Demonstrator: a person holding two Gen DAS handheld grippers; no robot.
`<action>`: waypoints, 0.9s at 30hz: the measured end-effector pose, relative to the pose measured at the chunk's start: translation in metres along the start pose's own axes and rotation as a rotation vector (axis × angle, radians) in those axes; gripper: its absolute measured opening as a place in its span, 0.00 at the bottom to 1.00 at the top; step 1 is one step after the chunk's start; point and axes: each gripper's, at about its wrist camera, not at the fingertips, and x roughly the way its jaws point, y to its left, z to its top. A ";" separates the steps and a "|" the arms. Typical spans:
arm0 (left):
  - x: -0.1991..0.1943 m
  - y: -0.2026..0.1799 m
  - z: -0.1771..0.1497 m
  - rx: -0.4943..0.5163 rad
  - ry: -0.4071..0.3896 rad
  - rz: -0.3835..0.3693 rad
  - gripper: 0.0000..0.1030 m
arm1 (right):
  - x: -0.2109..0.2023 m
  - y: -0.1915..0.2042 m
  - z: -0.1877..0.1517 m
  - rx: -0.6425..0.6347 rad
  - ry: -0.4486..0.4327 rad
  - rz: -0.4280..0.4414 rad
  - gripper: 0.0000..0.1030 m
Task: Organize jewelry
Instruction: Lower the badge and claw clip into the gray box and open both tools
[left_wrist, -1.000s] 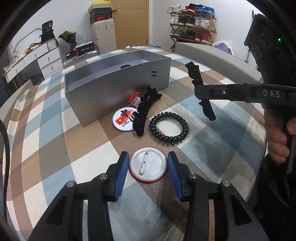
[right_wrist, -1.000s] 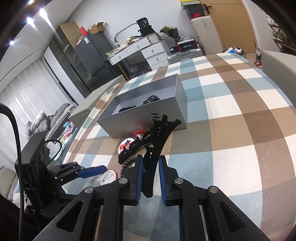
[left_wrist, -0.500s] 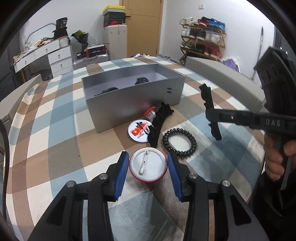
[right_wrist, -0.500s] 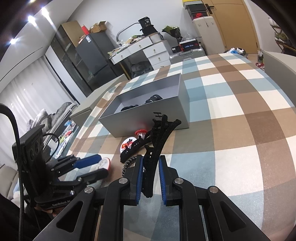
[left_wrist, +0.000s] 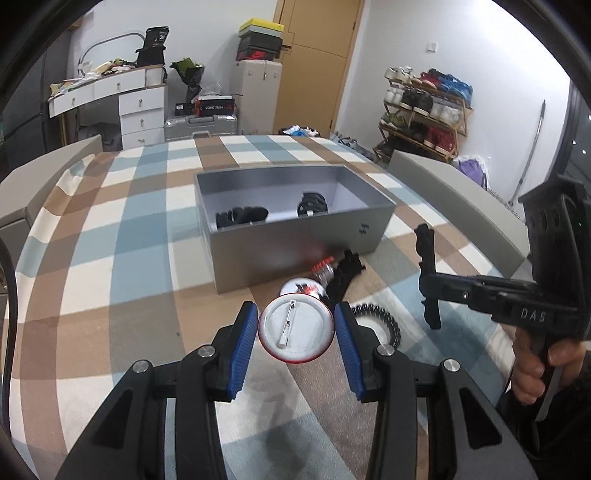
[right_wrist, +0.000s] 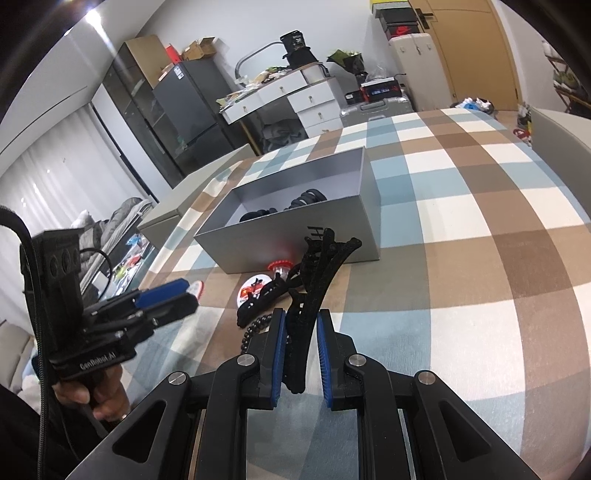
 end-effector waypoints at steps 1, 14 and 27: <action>0.000 0.001 0.002 -0.004 -0.003 0.004 0.36 | 0.000 0.000 0.001 -0.006 0.001 -0.010 0.15; -0.001 0.011 0.019 -0.053 -0.047 0.042 0.36 | 0.003 0.004 0.026 -0.061 -0.010 -0.052 0.15; 0.001 0.019 0.040 -0.062 -0.102 0.081 0.36 | 0.011 0.011 0.060 -0.109 -0.037 -0.080 0.15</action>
